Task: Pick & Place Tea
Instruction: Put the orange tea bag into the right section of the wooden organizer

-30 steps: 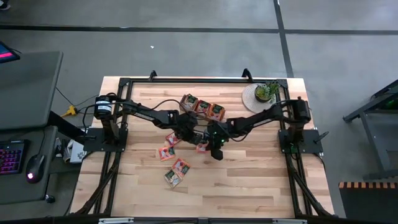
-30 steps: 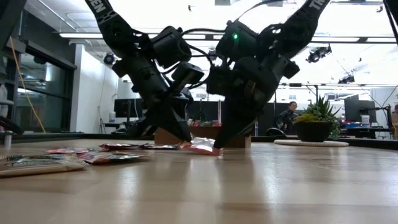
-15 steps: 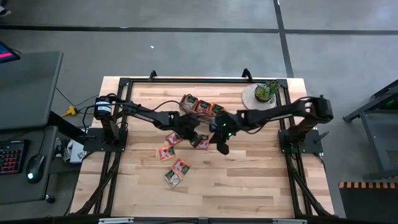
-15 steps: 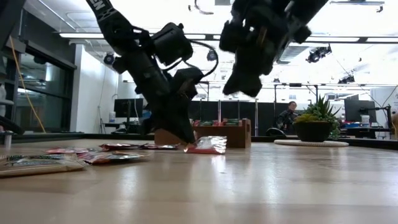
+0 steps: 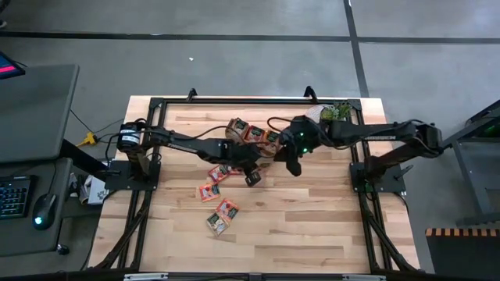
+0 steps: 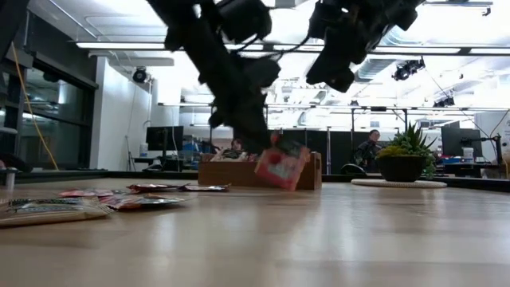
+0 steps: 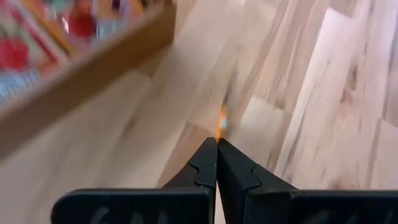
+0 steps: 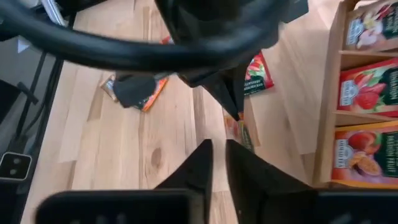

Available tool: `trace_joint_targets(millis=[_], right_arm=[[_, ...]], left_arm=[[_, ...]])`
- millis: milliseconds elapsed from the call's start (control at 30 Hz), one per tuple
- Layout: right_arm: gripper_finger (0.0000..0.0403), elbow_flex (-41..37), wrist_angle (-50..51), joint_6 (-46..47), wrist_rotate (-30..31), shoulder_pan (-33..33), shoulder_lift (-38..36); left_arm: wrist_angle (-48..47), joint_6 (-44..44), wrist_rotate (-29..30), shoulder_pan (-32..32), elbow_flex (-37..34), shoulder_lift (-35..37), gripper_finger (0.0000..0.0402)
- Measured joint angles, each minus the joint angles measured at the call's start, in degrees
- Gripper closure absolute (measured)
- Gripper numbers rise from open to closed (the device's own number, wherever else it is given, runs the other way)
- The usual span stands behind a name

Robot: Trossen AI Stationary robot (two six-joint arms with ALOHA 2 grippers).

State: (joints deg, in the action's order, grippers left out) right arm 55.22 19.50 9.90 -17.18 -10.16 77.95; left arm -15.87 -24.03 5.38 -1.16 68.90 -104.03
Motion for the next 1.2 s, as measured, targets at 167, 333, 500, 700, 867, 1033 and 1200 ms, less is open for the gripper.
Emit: trace_joint_targets(millis=[167,333,500,700,867,1033,1200], right_arm=[[0.0304,0.00,1.27,-1.66,-2.05,-1.40,-1.46],[0.0245,0.00,1.93,-3.27,-2.90,-1.56,-1.46],[0.0212,0.00,2.26,-4.75,-2.90,-1.56,-1.46],[0.0211,0.00,4.85,-7.00,-0.48,-1.56,-1.13],[0.0221,0.00,6.43,-8.90,3.52,-2.18,-1.11],[0.0225,0.02,6.43,-10.00,3.74,-3.40,-1.11],[0.0226,0.06,6.79,-10.62,2.35,-4.07,-1.11]], left_arm=[[-3.21,5.76,2.75,0.12,5.31,0.00,0.0401],[-5.74,9.26,4.51,0.10,9.66,0.02,0.0401],[-5.94,10.29,4.69,0.10,11.25,0.04,0.0401],[-5.75,10.31,5.04,0.08,12.12,0.04,0.0401],[-5.78,10.70,5.32,0.06,12.87,0.04,0.0401],[-5.70,10.71,5.30,0.08,13.30,0.04,0.0401],[-5.57,10.71,5.36,0.08,13.32,0.04,0.0401]])
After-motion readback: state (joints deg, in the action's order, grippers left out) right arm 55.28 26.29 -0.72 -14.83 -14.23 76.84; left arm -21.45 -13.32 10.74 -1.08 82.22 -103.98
